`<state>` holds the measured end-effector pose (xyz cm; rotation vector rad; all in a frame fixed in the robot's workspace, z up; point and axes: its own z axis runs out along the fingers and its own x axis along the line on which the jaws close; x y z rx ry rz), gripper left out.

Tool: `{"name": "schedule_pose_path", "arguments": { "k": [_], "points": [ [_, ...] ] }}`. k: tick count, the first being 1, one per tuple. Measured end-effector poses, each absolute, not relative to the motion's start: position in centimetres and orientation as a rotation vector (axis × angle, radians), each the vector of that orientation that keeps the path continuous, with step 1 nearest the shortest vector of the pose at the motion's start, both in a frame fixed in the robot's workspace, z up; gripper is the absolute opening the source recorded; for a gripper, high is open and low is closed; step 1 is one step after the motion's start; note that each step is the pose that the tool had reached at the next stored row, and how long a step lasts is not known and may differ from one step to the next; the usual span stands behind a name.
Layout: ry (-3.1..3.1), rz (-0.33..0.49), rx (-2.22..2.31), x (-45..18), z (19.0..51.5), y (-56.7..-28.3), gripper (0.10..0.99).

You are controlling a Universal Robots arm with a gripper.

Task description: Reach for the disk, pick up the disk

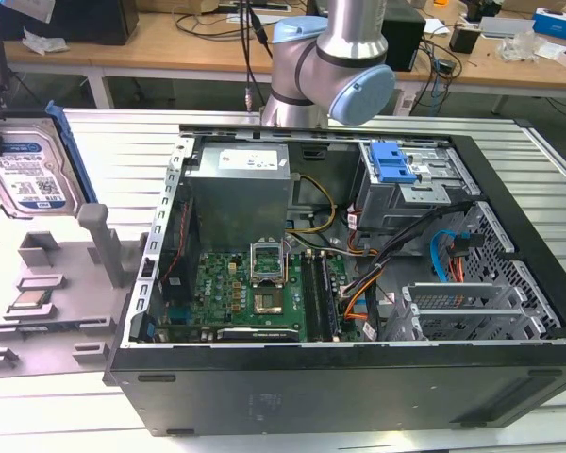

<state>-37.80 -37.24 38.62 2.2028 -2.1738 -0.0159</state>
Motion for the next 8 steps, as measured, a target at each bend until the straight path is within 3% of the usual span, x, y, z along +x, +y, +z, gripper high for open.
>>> {"name": "schedule_pose_path", "arguments": {
  "k": [8],
  "points": [
    [-2.174,-0.016,2.203,-37.8,39.19,-37.24,0.365]
  ]
}}
